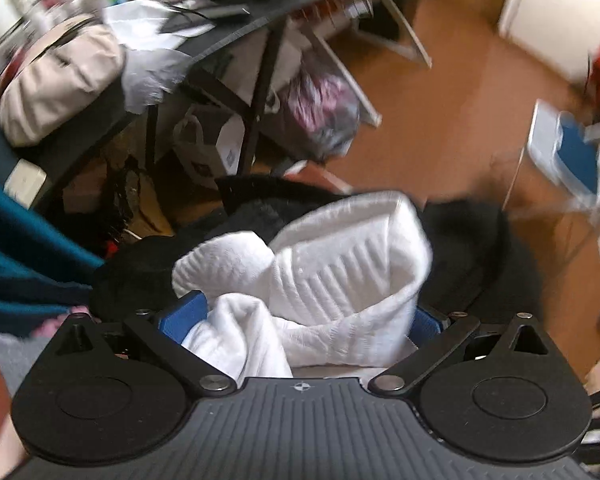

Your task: Fold clothes

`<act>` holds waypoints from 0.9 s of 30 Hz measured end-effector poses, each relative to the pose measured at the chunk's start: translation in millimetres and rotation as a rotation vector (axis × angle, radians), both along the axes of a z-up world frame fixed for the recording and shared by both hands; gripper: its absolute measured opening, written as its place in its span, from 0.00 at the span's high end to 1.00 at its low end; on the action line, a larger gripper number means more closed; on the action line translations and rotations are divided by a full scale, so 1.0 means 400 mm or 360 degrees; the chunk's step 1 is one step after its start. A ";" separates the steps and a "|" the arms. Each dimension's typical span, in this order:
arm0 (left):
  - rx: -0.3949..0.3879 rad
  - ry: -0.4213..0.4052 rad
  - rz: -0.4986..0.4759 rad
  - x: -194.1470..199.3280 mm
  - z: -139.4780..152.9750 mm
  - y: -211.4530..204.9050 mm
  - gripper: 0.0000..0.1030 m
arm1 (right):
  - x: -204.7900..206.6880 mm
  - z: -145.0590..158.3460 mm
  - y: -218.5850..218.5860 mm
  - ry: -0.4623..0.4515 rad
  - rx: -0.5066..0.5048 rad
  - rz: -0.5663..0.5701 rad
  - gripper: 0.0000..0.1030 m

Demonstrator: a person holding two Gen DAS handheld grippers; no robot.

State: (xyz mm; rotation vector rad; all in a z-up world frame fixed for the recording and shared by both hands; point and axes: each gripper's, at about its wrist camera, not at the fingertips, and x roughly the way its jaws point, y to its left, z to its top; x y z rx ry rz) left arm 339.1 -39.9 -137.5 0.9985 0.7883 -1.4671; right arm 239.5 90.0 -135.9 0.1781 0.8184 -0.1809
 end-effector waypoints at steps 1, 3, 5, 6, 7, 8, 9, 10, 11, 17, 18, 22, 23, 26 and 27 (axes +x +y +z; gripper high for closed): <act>0.0006 -0.0013 -0.0030 -0.002 -0.009 0.004 0.25 | -0.002 -0.002 0.001 0.0001 -0.0001 -0.0016 0.79; 0.0012 -0.0005 -0.0046 0.007 -0.015 0.013 0.55 | -0.010 -0.003 -0.005 -0.0011 0.0026 -0.0064 0.70; -0.0061 0.0073 0.0007 0.040 0.014 0.046 0.65 | -0.021 -0.003 -0.014 -0.0022 0.0052 -0.0117 0.59; -0.0097 0.0090 0.0017 0.054 0.028 0.061 0.68 | -0.028 0.001 -0.021 -0.0029 0.0064 -0.0147 0.45; -0.0143 0.0110 0.0043 0.073 0.047 0.085 0.70 | -0.037 0.005 -0.028 -0.0038 0.0078 -0.0177 0.36; -0.0199 0.0149 0.0084 0.098 0.071 0.116 0.70 | -0.048 0.009 -0.035 -0.0058 0.0110 -0.0197 0.20; -0.0254 0.0197 0.0144 0.122 0.094 0.146 0.71 | -0.060 0.013 -0.042 -0.0084 0.0151 -0.0212 0.11; -0.0309 0.0244 0.0205 0.146 0.117 0.176 0.72 | -0.072 0.017 -0.048 -0.0110 0.0192 -0.0226 0.07; -0.0371 0.0295 0.0273 0.169 0.141 0.212 0.73 | -0.080 0.019 -0.051 -0.0126 0.0228 -0.0229 0.02; -0.0676 0.0492 0.0601 0.248 0.254 0.457 0.76 | -0.034 0.002 -0.007 -0.0078 0.0171 -0.0033 0.01; -0.0705 0.0515 0.0633 0.251 0.261 0.491 0.77 | -0.015 -0.007 0.003 -0.0058 0.0149 0.0004 0.01; -0.0785 0.0562 0.0745 0.246 0.263 0.615 0.78 | 0.062 -0.057 0.043 0.0046 0.0031 0.0142 0.01; -0.0791 0.0584 0.0782 0.244 0.260 0.647 0.78 | 0.074 -0.067 0.053 0.0068 -0.0004 0.0164 0.01; -0.0790 0.0615 0.0895 0.244 0.231 0.722 0.78 | 0.086 -0.076 0.068 0.0098 -0.0024 0.0222 0.02; -0.0786 0.0632 0.0930 0.245 0.218 0.743 0.79 | 0.087 -0.076 0.071 0.0104 -0.0017 0.0235 0.19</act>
